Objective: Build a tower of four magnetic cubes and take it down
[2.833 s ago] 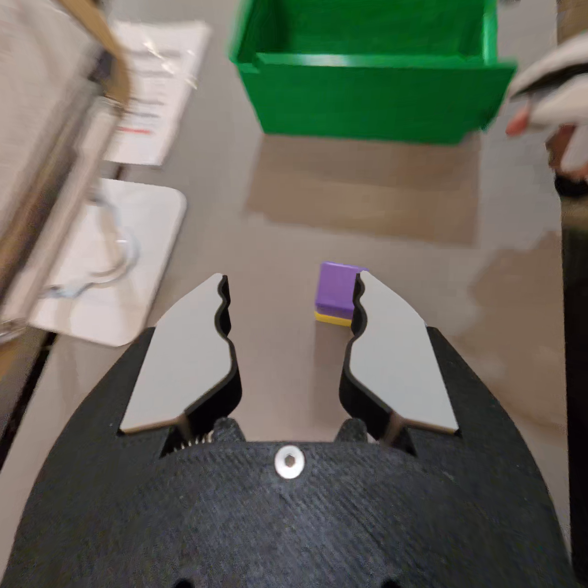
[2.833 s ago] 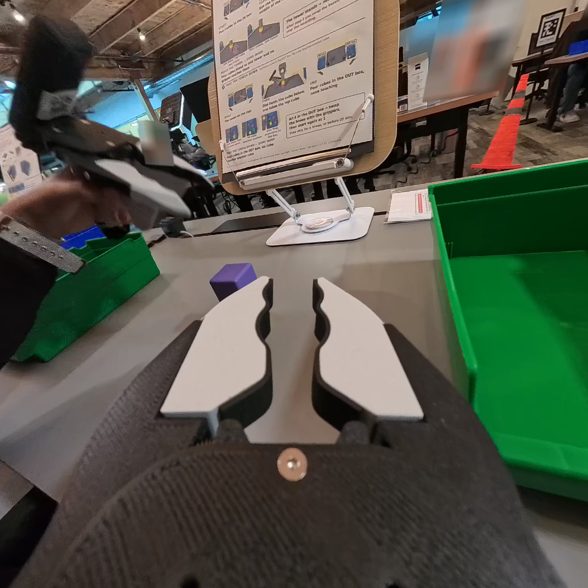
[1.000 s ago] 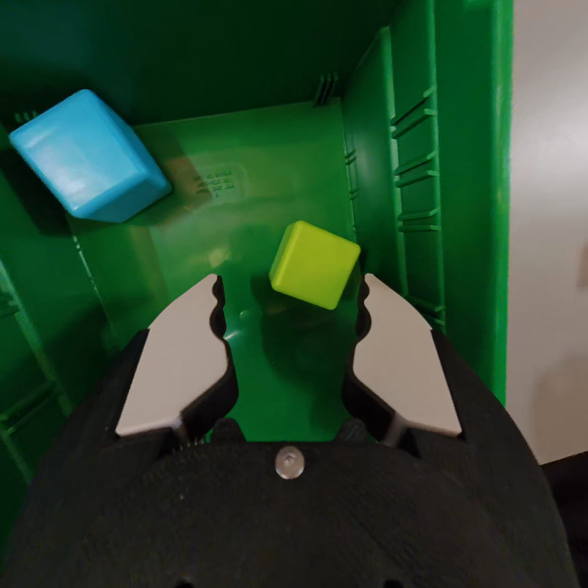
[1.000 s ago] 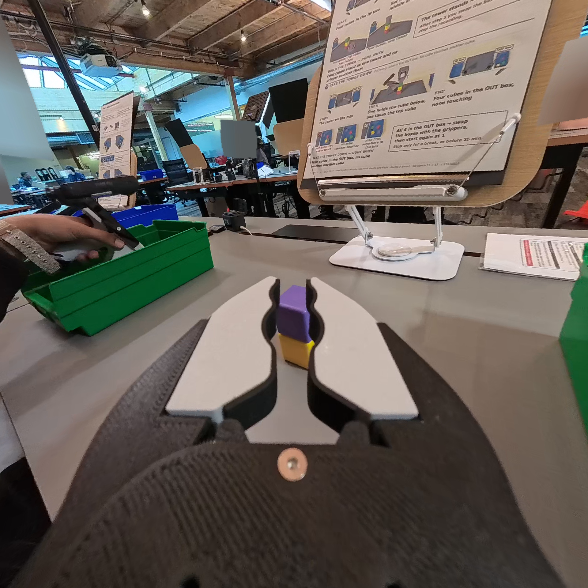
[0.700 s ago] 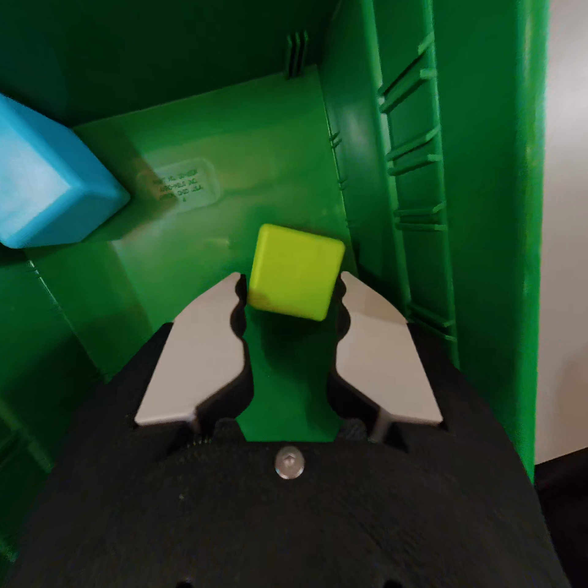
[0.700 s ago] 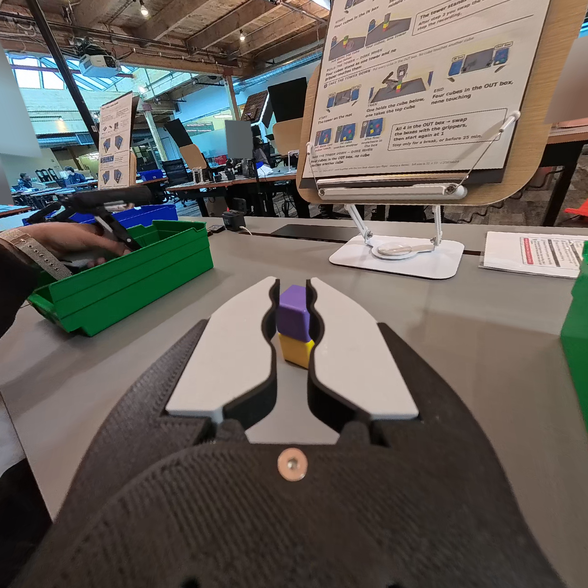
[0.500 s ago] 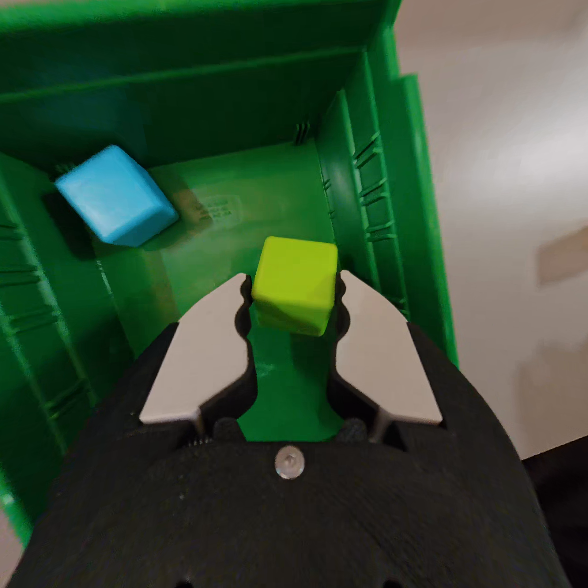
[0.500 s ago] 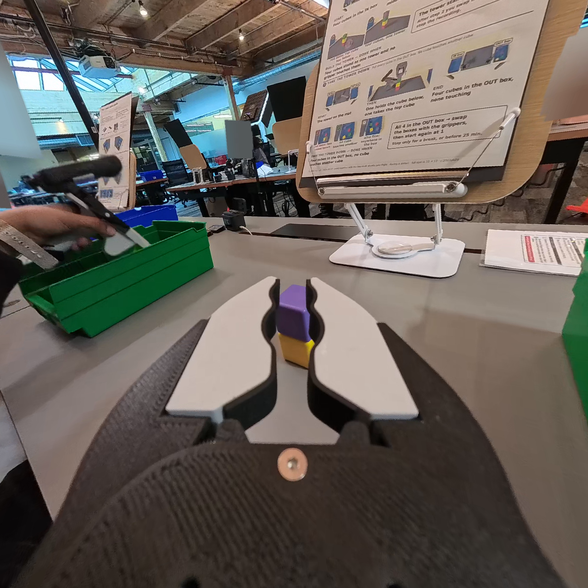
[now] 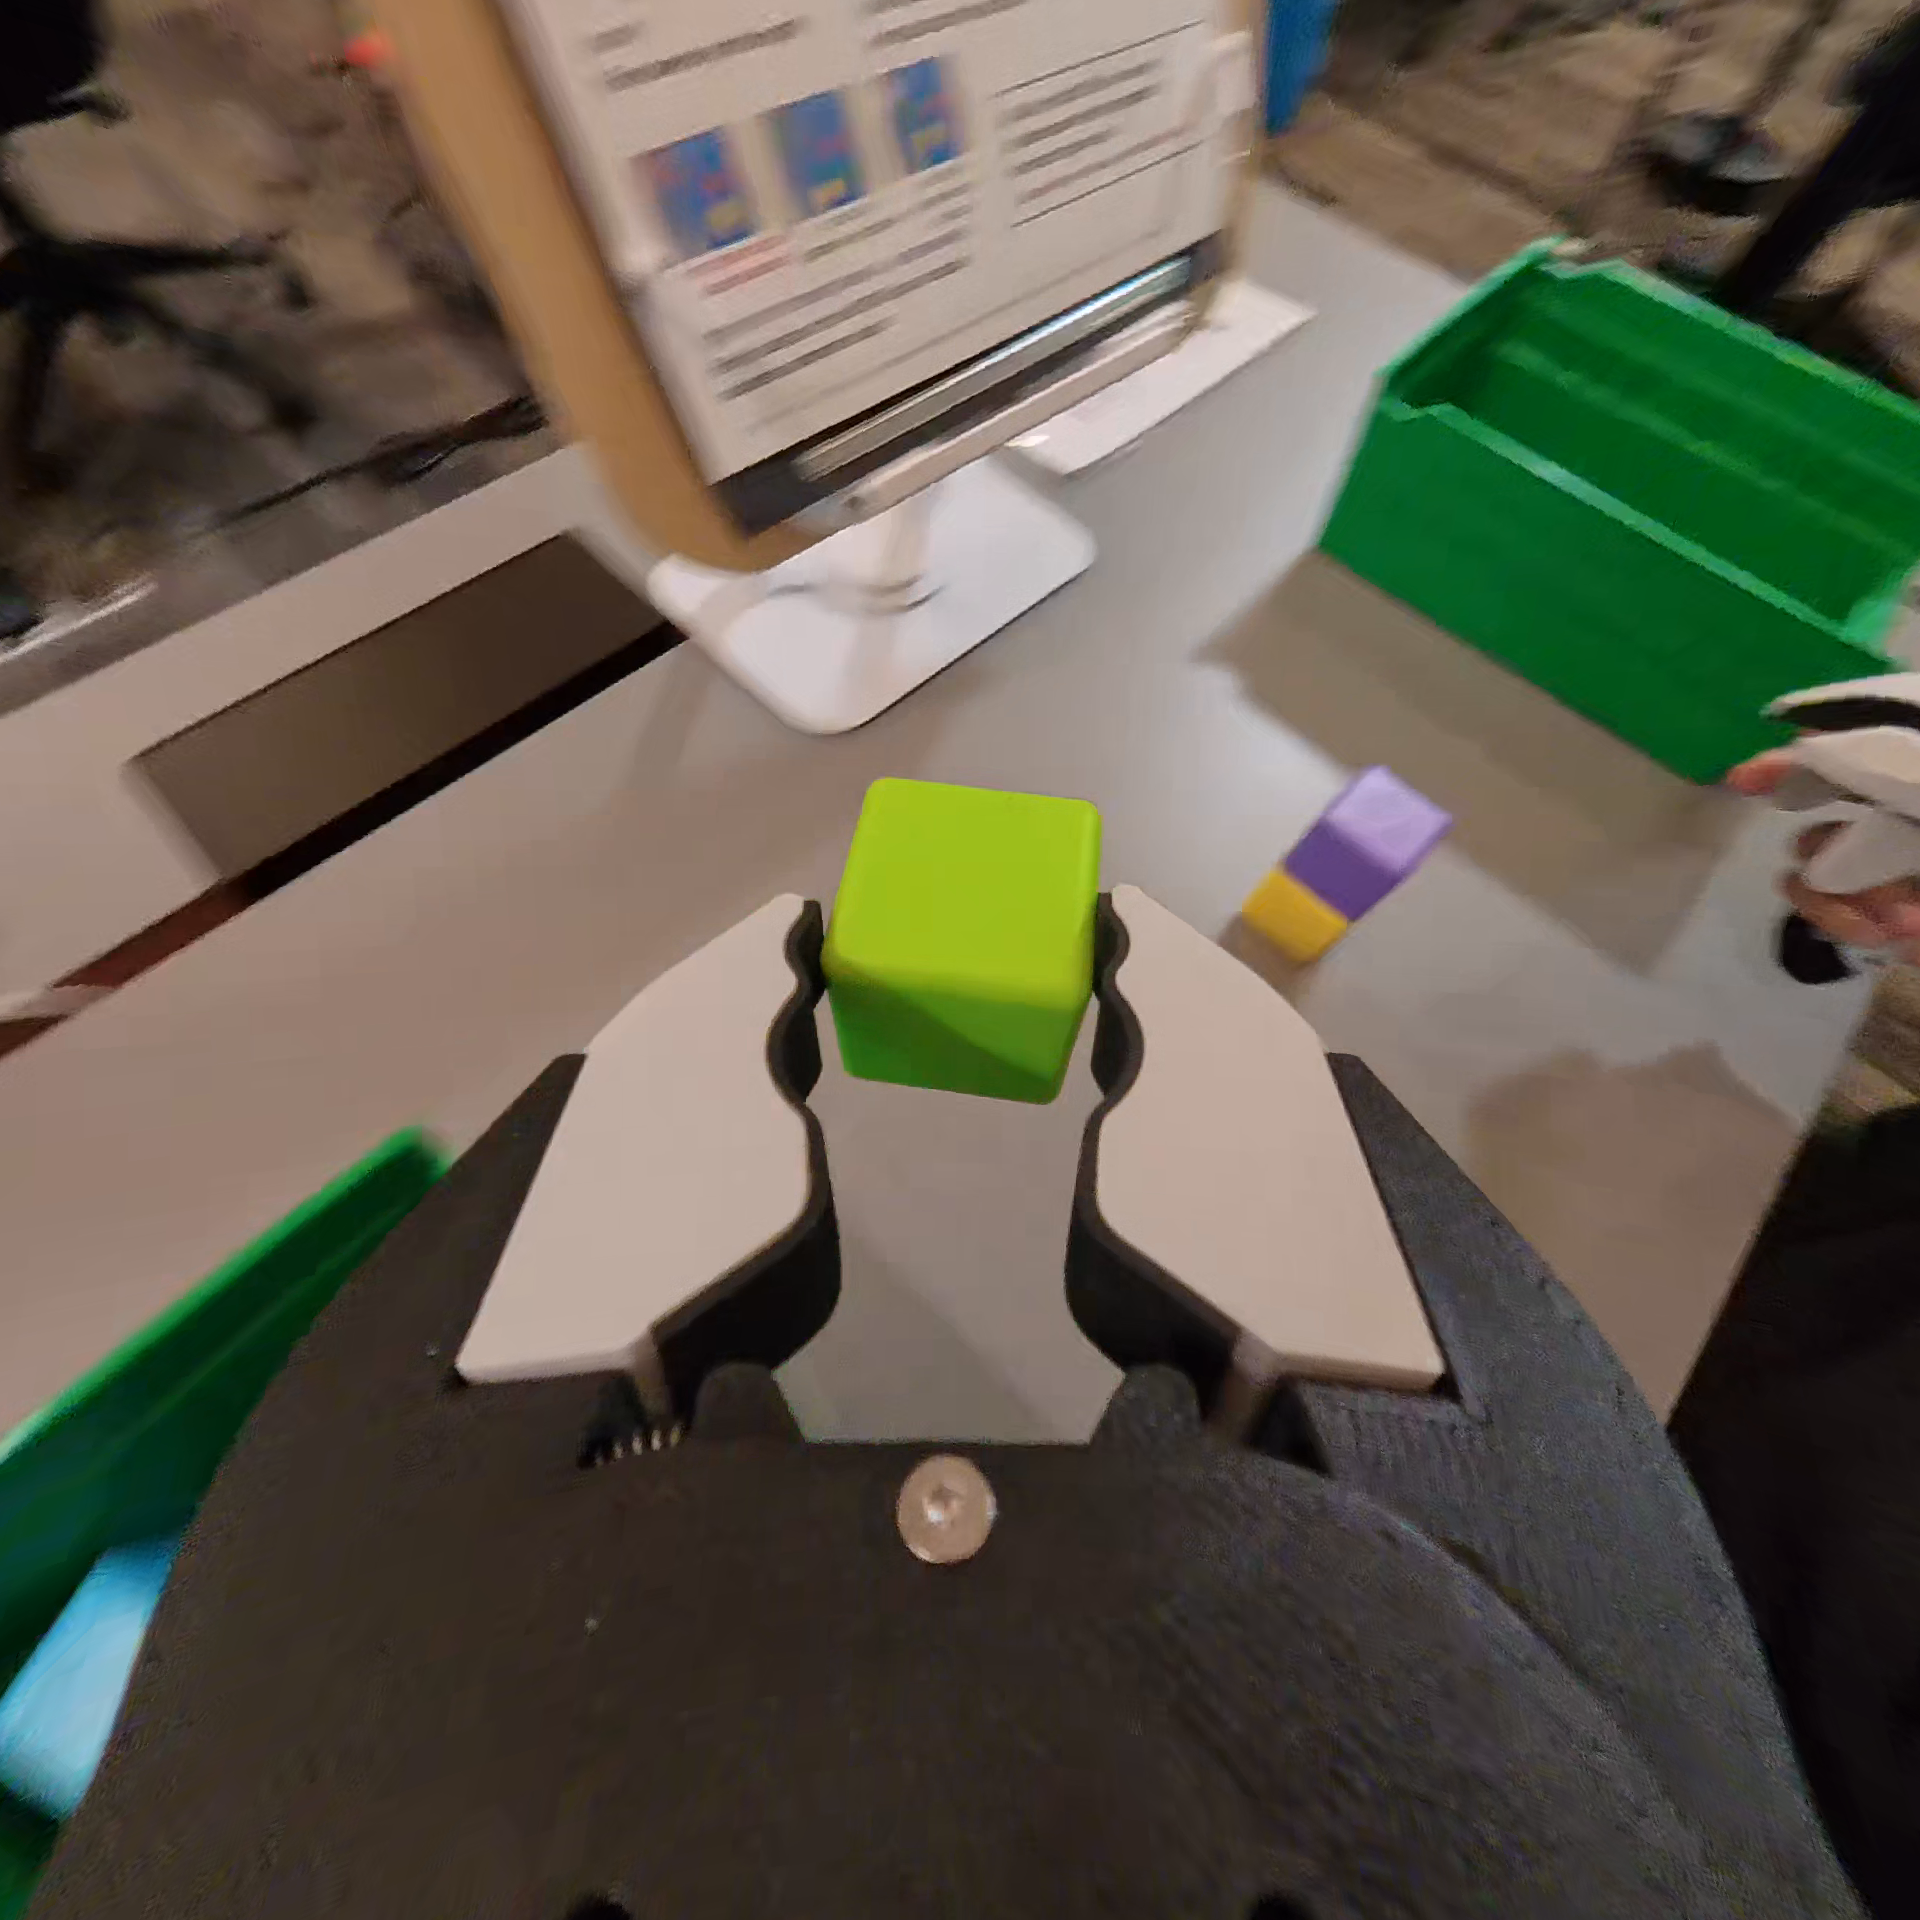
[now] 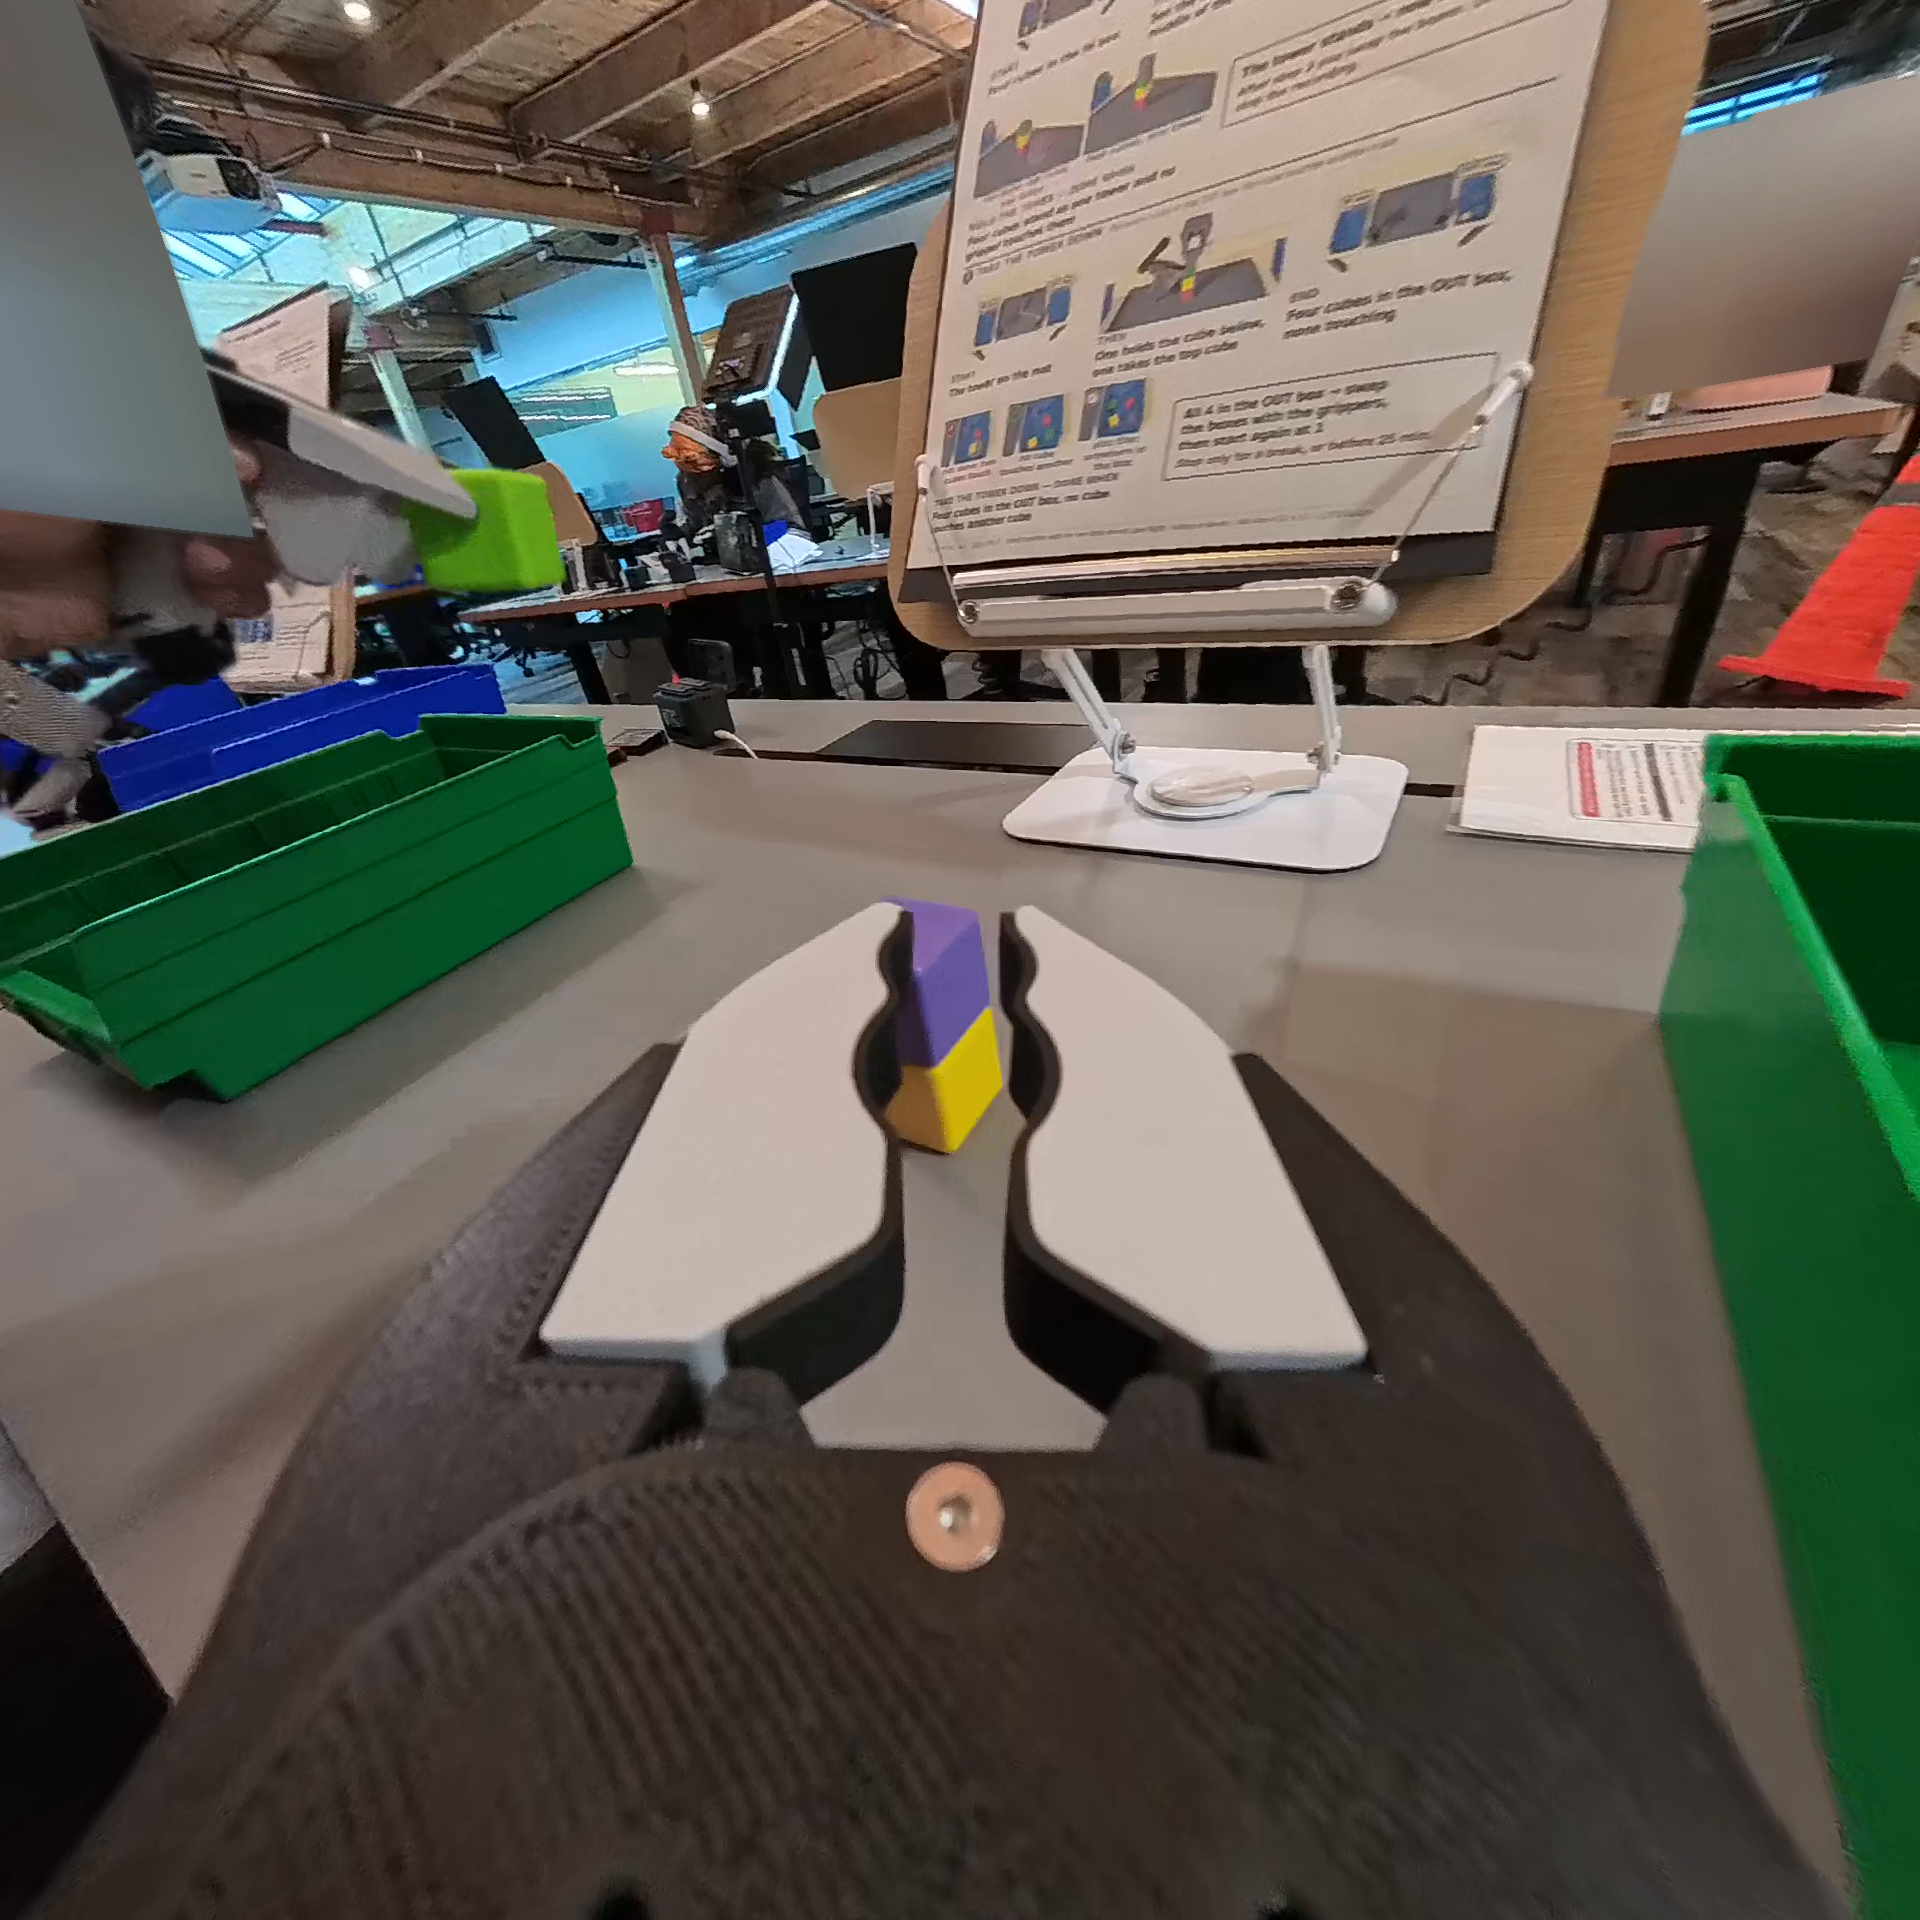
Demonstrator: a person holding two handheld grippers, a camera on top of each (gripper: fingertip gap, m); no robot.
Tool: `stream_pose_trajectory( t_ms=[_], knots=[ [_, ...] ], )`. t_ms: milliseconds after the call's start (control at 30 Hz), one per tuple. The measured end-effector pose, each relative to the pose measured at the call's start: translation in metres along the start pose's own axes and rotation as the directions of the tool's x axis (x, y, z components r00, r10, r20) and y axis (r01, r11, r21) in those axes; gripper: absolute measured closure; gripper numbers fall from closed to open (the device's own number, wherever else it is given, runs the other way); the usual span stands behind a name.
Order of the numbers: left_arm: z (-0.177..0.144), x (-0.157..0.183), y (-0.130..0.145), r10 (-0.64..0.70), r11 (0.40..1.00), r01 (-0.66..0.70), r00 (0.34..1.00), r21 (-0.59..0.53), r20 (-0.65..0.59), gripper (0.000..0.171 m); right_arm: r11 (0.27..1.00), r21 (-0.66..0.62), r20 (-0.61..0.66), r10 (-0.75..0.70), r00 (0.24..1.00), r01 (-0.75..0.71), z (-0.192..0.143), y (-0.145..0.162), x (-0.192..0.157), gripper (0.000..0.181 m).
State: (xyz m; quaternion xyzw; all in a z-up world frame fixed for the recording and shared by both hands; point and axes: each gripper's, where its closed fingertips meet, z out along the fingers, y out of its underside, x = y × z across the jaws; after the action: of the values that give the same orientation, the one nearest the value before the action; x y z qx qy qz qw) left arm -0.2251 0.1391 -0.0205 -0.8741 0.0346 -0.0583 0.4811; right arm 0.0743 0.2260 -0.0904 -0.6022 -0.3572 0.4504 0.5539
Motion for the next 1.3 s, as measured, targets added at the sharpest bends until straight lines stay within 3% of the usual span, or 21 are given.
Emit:
stream_pose_trajectory(
  t_ms=[100,200,333,467,667,967,1300],
  knots=[
    [0.041,0.045,-0.016,0.086,0.996,-0.079,0.976,0.041,-0.199,0.122,1.000,-0.015,-0.021,0.004,1.000,-0.004,-0.011,0.003,0.005,0.163],
    [0.081,0.092,-0.015,0.190,0.981,-0.185,0.906,0.048,-0.377,0.121,0.999,-0.055,-0.039,0.002,0.999,-0.004,-0.021,0.009,0.010,0.161],
    [0.128,0.130,-0.005,0.251,0.960,-0.281,0.854,0.001,-0.456,0.121,0.997,-0.073,-0.092,-0.006,0.996,-0.001,-0.036,0.012,0.020,0.161],
    [0.151,0.164,0.000,0.274,0.950,-0.312,0.785,0.027,-0.555,0.121,0.997,-0.078,-0.127,0.020,0.992,-0.030,-0.046,0.013,0.029,0.161],
    [0.162,0.178,0.003,0.260,0.961,-0.266,0.767,0.077,-0.586,0.122,0.996,-0.076,-0.141,0.032,0.989,-0.043,-0.051,0.013,0.033,0.161],
    [0.163,0.181,0.006,0.212,0.975,-0.139,0.801,0.171,-0.559,0.122,0.991,-0.099,-0.111,0.075,0.991,-0.086,-0.043,0.018,0.030,0.160],
    [0.162,0.181,0.012,0.217,0.969,-0.110,0.807,0.222,-0.549,0.122,0.989,-0.106,-0.085,0.094,0.992,-0.103,-0.035,0.019,0.026,0.160]
  ],
)
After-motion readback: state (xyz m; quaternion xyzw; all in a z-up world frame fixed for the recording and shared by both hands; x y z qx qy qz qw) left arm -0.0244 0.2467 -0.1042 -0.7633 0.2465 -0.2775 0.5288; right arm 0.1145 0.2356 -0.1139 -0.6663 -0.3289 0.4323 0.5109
